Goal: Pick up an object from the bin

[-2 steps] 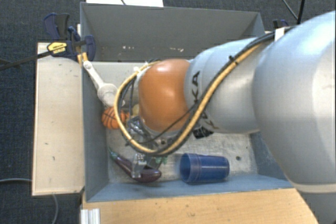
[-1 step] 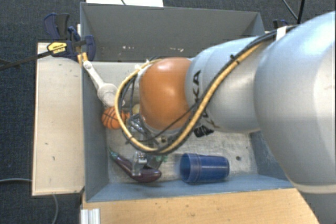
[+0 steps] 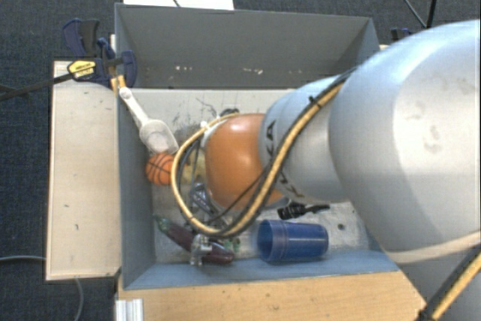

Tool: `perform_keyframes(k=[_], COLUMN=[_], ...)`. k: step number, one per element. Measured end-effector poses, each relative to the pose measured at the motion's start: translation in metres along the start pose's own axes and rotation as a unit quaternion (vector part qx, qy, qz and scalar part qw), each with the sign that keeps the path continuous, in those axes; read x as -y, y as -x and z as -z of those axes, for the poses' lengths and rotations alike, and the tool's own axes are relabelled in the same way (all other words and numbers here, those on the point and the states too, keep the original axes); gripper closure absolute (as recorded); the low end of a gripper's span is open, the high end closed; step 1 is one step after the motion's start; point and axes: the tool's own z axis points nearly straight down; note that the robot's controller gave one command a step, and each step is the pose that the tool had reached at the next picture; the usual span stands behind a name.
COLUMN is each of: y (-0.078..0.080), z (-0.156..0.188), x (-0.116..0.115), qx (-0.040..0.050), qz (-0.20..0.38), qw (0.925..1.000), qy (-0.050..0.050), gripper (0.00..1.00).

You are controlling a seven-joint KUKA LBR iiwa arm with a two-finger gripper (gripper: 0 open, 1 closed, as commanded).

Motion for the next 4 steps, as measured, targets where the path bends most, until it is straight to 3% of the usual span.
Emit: perform_keyframes(k=[1,2,3,4], y=[-0.003,0.001,-0.001,0.005], z=[0.051,0.037,0.003,0.000], x=[-0.003,-0.002,0.021,0.007], qx=[-0.0020,0.0021,-0.0022,-0.0008], qz=[-0.025,-0.014,-0.106,-0.042], qw=[0.9997,0.9999,0.9943,0.9991], qy=[-0.002,0.000,-0.002,-0.002], gripper=[0.00,0.00,0.00,1.00])
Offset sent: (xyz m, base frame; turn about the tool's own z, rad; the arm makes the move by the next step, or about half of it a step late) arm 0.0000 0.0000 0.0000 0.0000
